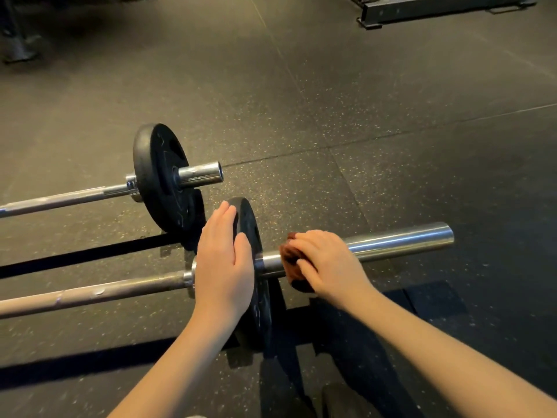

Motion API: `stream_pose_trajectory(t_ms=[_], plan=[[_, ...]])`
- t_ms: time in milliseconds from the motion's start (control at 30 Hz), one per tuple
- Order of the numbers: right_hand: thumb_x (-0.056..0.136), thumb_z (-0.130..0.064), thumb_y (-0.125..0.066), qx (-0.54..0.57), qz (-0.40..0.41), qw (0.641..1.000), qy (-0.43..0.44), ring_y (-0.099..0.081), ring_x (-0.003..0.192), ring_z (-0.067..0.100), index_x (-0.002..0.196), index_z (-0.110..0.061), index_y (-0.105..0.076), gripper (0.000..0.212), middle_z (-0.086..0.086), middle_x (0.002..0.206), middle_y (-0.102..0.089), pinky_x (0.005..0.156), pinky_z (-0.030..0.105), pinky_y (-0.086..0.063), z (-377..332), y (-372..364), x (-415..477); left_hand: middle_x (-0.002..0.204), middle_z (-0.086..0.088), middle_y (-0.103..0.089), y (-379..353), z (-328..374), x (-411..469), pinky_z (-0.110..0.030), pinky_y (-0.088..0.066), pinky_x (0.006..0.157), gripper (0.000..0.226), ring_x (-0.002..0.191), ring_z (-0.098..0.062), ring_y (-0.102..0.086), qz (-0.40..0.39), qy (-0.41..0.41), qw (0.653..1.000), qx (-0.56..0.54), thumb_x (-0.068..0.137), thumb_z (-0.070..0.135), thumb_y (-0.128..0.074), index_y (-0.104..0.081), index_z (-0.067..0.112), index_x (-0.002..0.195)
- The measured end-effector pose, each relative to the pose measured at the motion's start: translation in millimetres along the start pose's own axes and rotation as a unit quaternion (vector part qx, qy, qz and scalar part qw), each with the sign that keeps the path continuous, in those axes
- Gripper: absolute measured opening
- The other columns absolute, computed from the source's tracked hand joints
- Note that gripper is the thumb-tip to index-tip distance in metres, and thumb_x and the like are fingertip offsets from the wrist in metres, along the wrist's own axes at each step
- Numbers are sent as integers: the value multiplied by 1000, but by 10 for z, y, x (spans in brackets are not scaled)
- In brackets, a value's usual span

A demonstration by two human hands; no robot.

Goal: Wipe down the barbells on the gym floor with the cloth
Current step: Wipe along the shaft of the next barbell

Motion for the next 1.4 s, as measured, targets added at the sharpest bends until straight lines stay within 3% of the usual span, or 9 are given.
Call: stream_pose_trajectory(t_ms=[133, 333, 467, 633, 800, 1000, 1167, 1333, 1400], plan=[[98, -31, -34, -71, -22, 978, -195, -58, 92, 25, 104, -19, -60, 29, 1, 97, -65, 73, 35, -30, 220, -47, 372, 155, 3, -29, -14, 12, 13, -29, -14, 120, 57, 143, -5, -20, -4, -5, 1000, 14, 94, 30, -26, -33, 13, 148], [89, -40, -44, 15, -29, 999, 43, -54, 113, 22, 119, -20, -61, 41, 1, 119, -63, 100, 41, -41, -252, -175, 91, 154, 0, -31, 3, 22, 2, -34, -15, 120, 57, 143, -8, -21, 5, -14, 999, 32, 93, 29, -28, -34, 11, 147], [95, -43, -34, -19, -5, 988, -154, -56, 98, 22, 102, -24, -62, 35, -5, 99, -64, 84, 36, -32, 156, -92, 304, 155, -1, -30, -25, 51, -8, -38, -16, 120, 58, 144, -11, -20, 0, -21, 997, 69, 93, 30, -30, -33, 11, 148], [86, -36, -42, 1, 23, 999, 34, -55, 108, 21, 111, -20, -64, 37, 1, 114, -64, 103, 43, -39, -288, -110, 8, 156, -4, -29, -14, 63, -31, -33, -15, 120, 60, 144, -15, -21, -1, -26, 992, 120, 92, 30, -30, -31, 9, 148], [88, -27, -35, -37, 94, 980, -173, -60, 102, 30, 101, -17, -66, 35, 4, 101, -65, 109, 52, -30, 304, 159, -22, 155, -12, -28, -51, 174, -77, -41, -16, 120, 60, 144, -25, -22, -18, -58, 973, 221, 94, 29, -34, -30, 3, 148], [74, -16, -74, -77, 54, 995, 19, -47, 127, 30, 116, -20, -57, 46, 7, 130, -57, 110, 51, -27, 169, 10, -363, 149, -23, -36, -257, 389, -181, -48, -21, 116, 64, 141, -36, -30, -47, -110, 906, 407, 91, 32, -50, -38, -4, 142], [92, -26, -39, -1, 97, 977, -190, -47, 125, 27, 108, -22, -60, 26, -2, 122, -57, 114, 53, -28, 580, 258, -292, 147, -22, -40, -381, 417, -226, -47, -14, 118, 62, 141, -36, -29, -65, -141, 873, 462, 91, 33, -51, -42, -4, 140], [84, -27, -64, -42, 77, 995, -46, -54, 119, 29, 101, -17, -63, 20, 3, 120, -61, 107, 51, -38, 541, 237, -427, 143, -17, -47, -766, 513, -381, -45, -19, 117, 57, 138, -32, -38, -158, -205, 865, 430, 90, 32, -55, -47, 1, 138], [85, -21, -65, -20, 87, 991, -103, -56, 110, 25, 98, -18, -60, 15, 0, 110, -61, 105, 47, -39, 840, 399, -398, 144, -12, -47, -871, 520, -372, -41, -17, 115, 57, 138, -28, -38, -185, -206, 879, 387, 91, 31, -57, -46, 5, 139]])
Point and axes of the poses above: each hand's wrist, its own x-axis towards the middle knuckle, its own y-axis out of the back of the hand, z = x × y, the point moved 10 cm from there along x, towards the middle knuckle
